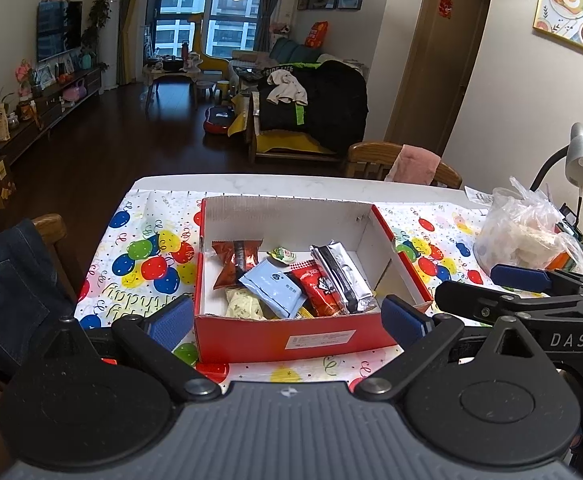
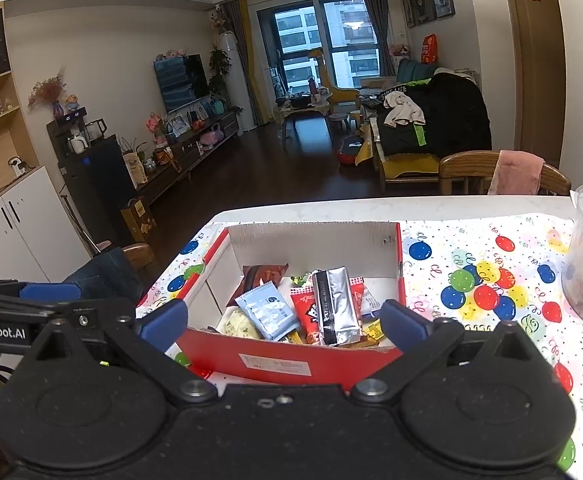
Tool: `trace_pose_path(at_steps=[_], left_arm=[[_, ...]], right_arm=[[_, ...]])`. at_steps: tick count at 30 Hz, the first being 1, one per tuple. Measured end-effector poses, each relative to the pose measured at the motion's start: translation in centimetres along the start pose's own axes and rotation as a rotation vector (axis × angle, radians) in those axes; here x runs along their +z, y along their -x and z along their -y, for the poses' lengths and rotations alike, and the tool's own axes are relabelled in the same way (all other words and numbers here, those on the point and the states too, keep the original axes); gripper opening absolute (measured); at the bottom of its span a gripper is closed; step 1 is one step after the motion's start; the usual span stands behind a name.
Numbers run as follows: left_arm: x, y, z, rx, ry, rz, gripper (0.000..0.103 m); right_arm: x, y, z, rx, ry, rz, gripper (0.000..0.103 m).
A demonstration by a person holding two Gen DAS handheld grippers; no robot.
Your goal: Organize snacks
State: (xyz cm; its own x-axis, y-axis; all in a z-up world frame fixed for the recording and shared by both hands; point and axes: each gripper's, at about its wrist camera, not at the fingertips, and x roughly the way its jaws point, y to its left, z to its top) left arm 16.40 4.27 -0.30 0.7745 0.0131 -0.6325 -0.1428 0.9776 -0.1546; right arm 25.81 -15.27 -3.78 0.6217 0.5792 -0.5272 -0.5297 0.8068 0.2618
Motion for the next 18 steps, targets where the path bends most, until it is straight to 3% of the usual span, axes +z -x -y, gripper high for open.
trace_pose_path(at_steps=[18], left_arm=[[-1.1,1.8,-1.4,-0.030,-0.021,0.000,0.101]], right_arm=[[-0.9,0.9,-0.8,-0.034,-0.014,0.003,0.103]])
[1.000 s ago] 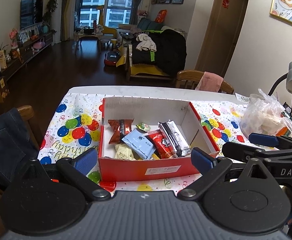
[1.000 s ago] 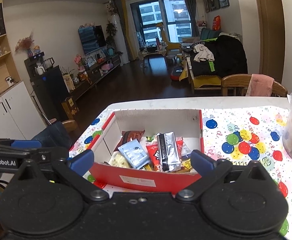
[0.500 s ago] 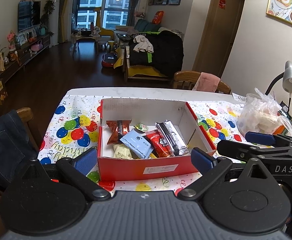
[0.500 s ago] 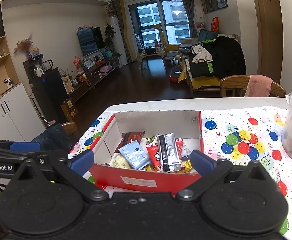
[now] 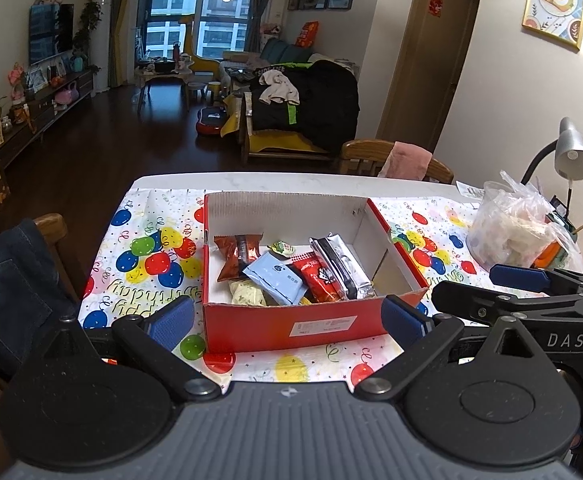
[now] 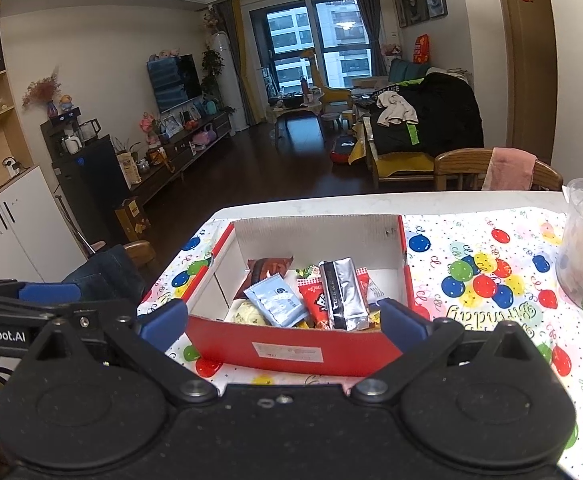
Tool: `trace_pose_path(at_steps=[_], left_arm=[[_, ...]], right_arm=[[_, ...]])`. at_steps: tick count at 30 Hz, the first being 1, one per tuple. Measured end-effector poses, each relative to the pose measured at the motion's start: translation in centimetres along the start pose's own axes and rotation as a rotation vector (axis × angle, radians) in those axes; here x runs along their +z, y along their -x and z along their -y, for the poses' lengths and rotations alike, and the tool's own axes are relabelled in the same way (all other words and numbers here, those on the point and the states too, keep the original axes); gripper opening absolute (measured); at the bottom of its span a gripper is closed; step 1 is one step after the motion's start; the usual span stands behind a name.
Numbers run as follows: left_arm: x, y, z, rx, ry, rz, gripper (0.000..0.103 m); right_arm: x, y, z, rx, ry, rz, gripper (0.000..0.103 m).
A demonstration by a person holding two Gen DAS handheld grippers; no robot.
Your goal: Organize snacks
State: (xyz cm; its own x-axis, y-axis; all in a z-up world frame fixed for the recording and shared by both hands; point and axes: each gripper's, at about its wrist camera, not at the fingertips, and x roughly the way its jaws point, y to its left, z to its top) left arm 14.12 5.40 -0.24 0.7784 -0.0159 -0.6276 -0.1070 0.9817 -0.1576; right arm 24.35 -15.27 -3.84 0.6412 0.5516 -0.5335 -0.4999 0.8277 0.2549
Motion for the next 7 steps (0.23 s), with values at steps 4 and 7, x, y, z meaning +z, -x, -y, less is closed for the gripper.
trace_pose_path(at_steps=[4,7], left_arm=[[-0.2,0.5,-0.2,-0.009,-0.007,0.001,0.101],[-0.4,0.7,-0.3,-0.024,-0.004,-0.008,0.101]], right_arm=[[-0.8,0.4,-0.6,-0.025,-0.011,0.001,0.103],[-1.4,0.8,-0.4,-0.055,-0.027,-0.001,0.103]])
